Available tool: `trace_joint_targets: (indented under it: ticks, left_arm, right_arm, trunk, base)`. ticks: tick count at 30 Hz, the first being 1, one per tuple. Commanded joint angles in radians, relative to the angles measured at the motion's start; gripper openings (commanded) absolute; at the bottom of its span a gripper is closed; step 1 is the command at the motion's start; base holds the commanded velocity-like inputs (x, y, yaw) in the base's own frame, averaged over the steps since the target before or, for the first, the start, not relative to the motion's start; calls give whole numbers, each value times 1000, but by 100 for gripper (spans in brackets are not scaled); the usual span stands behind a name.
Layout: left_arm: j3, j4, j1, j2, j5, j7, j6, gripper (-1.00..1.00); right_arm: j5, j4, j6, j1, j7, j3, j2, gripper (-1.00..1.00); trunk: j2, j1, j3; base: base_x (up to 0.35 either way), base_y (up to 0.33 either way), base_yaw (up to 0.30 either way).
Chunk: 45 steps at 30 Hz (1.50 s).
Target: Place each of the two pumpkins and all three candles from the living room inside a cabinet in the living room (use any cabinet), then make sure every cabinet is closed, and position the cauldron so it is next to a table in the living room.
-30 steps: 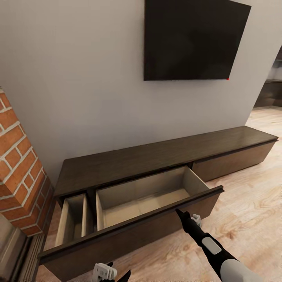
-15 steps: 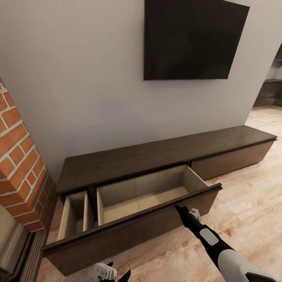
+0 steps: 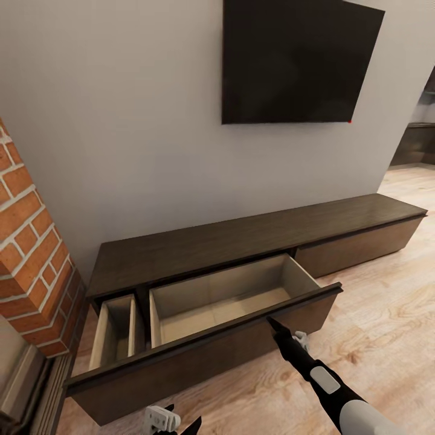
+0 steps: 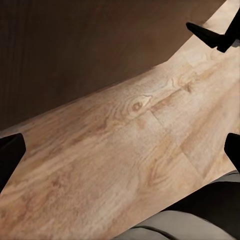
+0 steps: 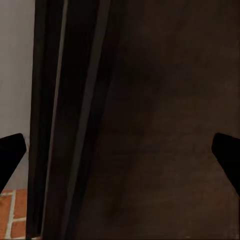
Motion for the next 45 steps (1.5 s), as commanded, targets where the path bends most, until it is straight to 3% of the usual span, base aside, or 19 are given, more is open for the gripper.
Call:
trace_joint_targets:
  ticks: [1,39,45]
  left_arm:
    - [0,-1,0,0,10,-1,9,100]
    - [1,-8,0,0,15,-1,11,100]
    - [1,-7,0,0,18,0,14,100]
  right_arm:
    - [-9,0,10,0,2,-2,0,100]
    - [-9,1,14,0,0,-2,-1,100]
    - [-20,6,18,0,-86,-10,-10,100]
  trunk:
    - [0,0,-1]
    - [0,0,-1]
    - [0,0,-1]
  base:
    - [0,0,0]
    - [-47,0,0]
    - [0,0,0]
